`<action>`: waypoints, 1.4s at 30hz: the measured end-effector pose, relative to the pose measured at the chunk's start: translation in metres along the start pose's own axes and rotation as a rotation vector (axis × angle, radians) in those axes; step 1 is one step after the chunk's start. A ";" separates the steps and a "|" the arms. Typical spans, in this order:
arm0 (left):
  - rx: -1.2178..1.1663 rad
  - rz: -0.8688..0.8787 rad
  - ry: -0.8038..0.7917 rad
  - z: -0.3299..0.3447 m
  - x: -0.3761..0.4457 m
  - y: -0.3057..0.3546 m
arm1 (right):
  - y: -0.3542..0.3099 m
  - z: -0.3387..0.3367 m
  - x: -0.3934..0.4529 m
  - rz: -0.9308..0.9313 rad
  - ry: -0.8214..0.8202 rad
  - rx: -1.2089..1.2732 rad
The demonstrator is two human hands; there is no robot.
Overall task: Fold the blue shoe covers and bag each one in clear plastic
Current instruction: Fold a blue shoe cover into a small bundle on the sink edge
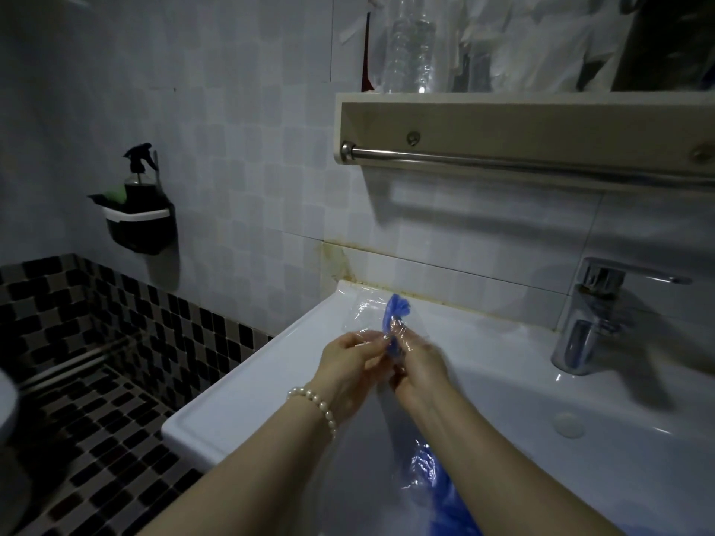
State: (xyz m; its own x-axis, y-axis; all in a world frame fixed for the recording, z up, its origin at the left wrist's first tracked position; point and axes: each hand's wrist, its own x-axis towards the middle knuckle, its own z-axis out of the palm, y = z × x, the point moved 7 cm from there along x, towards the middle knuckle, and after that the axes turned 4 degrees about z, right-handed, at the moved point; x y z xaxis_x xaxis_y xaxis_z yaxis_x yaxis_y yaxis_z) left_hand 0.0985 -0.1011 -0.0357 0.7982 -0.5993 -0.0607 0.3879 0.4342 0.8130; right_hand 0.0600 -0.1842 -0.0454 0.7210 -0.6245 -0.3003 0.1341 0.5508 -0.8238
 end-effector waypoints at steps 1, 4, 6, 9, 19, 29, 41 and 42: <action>0.012 -0.001 0.011 0.000 0.000 -0.001 | 0.001 -0.002 0.001 -0.009 0.023 -0.012; 0.067 0.000 0.045 -0.003 0.000 -0.003 | 0.005 -0.005 0.000 -0.014 0.081 -0.056; 0.067 0.012 0.073 -0.006 0.001 -0.001 | 0.004 -0.005 -0.003 -0.042 0.089 -0.112; 0.003 0.048 0.127 -0.012 0.004 0.005 | -0.002 0.000 -0.006 -0.096 0.020 -0.135; 0.098 0.110 0.181 -0.018 0.006 0.013 | -0.012 -0.014 -0.013 -0.261 0.162 -0.210; 0.387 0.086 0.078 -0.010 -0.001 0.020 | -0.070 -0.017 -0.009 -0.420 0.052 -0.593; 0.288 0.105 0.042 -0.008 -0.001 0.024 | -0.065 -0.018 -0.005 -0.279 -0.217 -0.607; 0.290 0.119 0.028 -0.007 -0.001 0.024 | -0.064 -0.018 -0.005 -0.257 -0.209 -0.575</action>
State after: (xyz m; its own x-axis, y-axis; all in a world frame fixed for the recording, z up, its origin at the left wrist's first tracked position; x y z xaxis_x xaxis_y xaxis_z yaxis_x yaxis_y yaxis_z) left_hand 0.1098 -0.0855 -0.0204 0.8443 -0.5349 0.0323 0.1463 0.2880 0.9464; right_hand 0.0358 -0.2265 0.0000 0.8392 -0.5437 -0.0083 -0.0233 -0.0208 -0.9995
